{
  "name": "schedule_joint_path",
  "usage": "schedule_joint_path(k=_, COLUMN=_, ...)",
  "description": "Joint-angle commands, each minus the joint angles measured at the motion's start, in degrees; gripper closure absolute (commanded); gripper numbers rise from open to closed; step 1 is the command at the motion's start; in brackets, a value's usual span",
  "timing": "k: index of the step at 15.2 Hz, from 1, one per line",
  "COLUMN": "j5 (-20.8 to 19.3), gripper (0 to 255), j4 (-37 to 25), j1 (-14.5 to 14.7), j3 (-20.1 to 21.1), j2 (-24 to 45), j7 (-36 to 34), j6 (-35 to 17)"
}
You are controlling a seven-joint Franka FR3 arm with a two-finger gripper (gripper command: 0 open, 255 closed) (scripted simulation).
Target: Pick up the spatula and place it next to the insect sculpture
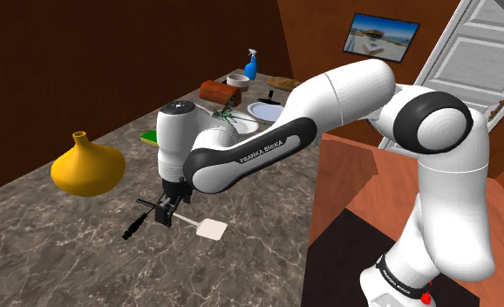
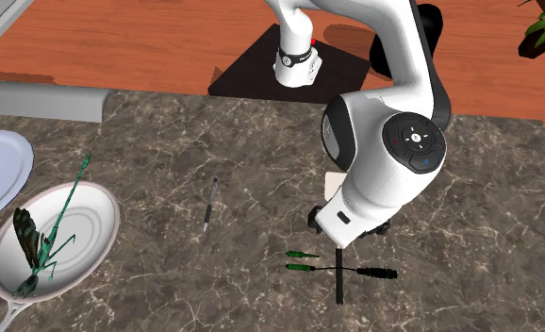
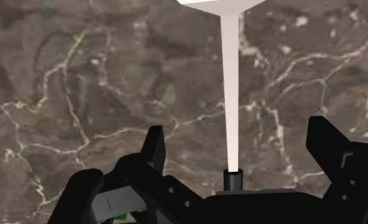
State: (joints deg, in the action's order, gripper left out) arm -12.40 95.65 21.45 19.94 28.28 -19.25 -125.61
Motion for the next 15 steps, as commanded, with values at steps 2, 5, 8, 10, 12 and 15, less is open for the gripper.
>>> schedule_joint_path(k=2, j5=0.0, gripper=255, j4=0.0, j1=0.0, j3=0.0, j2=0.0, j7=0.0, j6=0.0)
schedule_joint_path(k=5, j5=0.0, gripper=255, j4=0.0, j1=0.0, j3=0.0, j2=0.0, j7=0.0, j6=0.0)
schedule_joint_path(k=8, j5=0.0, gripper=255, j4=0.0, j1=0.0, j3=0.0, j2=0.0, j7=0.0, j6=0.0)
schedule_joint_path(k=10, j5=0.0, gripper=255, j4=0.0, j1=0.0, j3=0.0, j2=0.0, j7=0.0, j6=0.0)
schedule_joint_path(k=12, j5=0.2, gripper=255, j4=-0.3, j1=-0.1, j3=0.1, j2=-0.3, j7=0.1, j6=0.6)
schedule_joint_path(k=15, j5=0.6, gripper=255, j4=-1.2, j1=-0.2, j3=0.4, j2=-1.3, j7=0.4, j6=2.4)
